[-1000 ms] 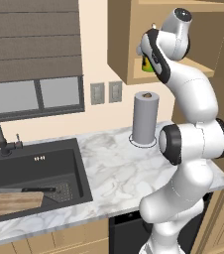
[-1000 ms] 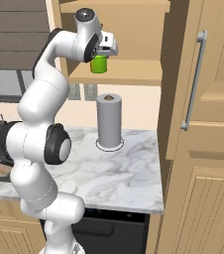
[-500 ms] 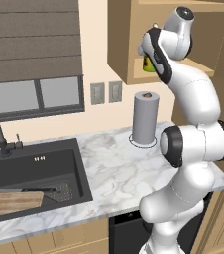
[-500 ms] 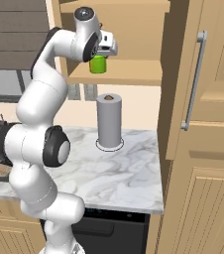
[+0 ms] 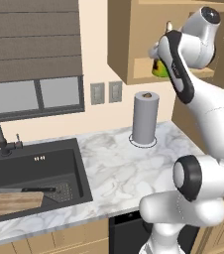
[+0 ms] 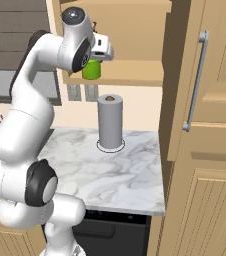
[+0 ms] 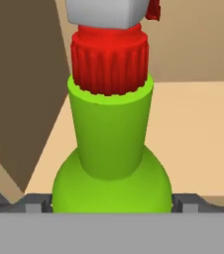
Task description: Move the cutting board and knife to the sink. Then move spray from the cabinet to the counter.
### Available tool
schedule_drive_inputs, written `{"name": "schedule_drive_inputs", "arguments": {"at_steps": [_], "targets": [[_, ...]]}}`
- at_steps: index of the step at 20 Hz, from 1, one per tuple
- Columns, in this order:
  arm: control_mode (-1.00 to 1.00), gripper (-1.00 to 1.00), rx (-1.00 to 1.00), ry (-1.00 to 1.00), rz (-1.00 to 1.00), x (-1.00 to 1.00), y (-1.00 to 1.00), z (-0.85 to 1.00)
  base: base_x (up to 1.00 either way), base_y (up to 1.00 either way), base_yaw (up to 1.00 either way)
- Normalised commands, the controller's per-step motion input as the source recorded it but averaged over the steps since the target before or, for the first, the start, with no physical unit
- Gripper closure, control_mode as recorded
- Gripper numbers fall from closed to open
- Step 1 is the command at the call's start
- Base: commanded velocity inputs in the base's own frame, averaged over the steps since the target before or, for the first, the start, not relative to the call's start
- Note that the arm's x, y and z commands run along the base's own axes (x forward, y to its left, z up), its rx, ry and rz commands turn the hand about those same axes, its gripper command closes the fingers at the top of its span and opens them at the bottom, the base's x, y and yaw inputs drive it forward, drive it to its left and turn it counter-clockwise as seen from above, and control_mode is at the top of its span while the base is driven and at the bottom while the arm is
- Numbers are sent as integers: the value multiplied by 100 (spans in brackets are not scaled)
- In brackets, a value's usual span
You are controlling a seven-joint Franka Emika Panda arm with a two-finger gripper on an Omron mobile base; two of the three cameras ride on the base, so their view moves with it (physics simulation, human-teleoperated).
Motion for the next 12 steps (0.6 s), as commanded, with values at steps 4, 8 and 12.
{"name": "schedule_drive_inputs", "arguments": {"at_steps": [4,8,12], "targets": [[-100,100,0,-15,0,-100,0,0,0,0,0],[-100,100,0,-10,-3,-100,-3,-16,0,0,0],[-100,100,0,-2,-3,-100,-1,-23,0,0,0]]}}
